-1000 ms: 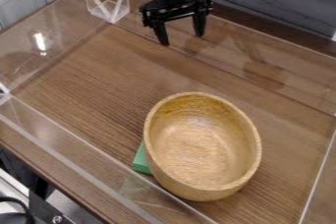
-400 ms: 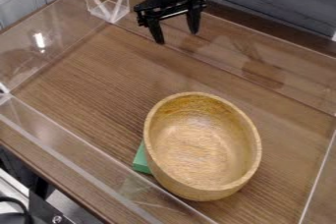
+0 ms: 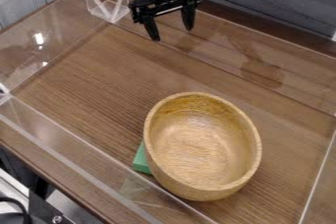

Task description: Remove the green block from inside the brown bowl and put it on the table

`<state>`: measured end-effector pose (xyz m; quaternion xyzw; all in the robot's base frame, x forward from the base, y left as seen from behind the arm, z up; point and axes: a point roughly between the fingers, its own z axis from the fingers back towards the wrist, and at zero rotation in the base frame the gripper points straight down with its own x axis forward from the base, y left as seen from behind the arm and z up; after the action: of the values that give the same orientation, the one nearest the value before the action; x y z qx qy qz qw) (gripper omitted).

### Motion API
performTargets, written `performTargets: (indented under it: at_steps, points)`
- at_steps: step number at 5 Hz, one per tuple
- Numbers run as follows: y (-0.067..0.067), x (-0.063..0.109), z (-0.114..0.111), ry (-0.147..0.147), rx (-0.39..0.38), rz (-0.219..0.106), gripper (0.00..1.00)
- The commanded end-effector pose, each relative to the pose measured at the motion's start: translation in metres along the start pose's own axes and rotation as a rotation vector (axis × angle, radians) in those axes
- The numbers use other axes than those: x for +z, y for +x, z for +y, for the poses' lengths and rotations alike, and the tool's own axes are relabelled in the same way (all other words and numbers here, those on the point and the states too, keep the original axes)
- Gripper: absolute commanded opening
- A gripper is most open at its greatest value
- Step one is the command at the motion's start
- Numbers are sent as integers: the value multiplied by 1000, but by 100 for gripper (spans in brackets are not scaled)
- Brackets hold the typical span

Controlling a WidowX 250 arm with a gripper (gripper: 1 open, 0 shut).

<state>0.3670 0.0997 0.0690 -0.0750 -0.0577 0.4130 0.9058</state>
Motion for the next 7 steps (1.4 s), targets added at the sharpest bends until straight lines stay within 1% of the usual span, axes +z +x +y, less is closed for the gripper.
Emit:
performTargets:
  at_steps: [1, 3, 5, 6, 7]
  points:
    - [18, 21, 0, -39, 23, -63, 100]
    - [30, 20, 11, -41, 82, -70, 100]
    - [43, 23, 23, -36, 148, -67, 100]
    - [47, 22, 27, -34, 182, -66, 100]
    - [48, 19, 30, -36, 213, -65, 100]
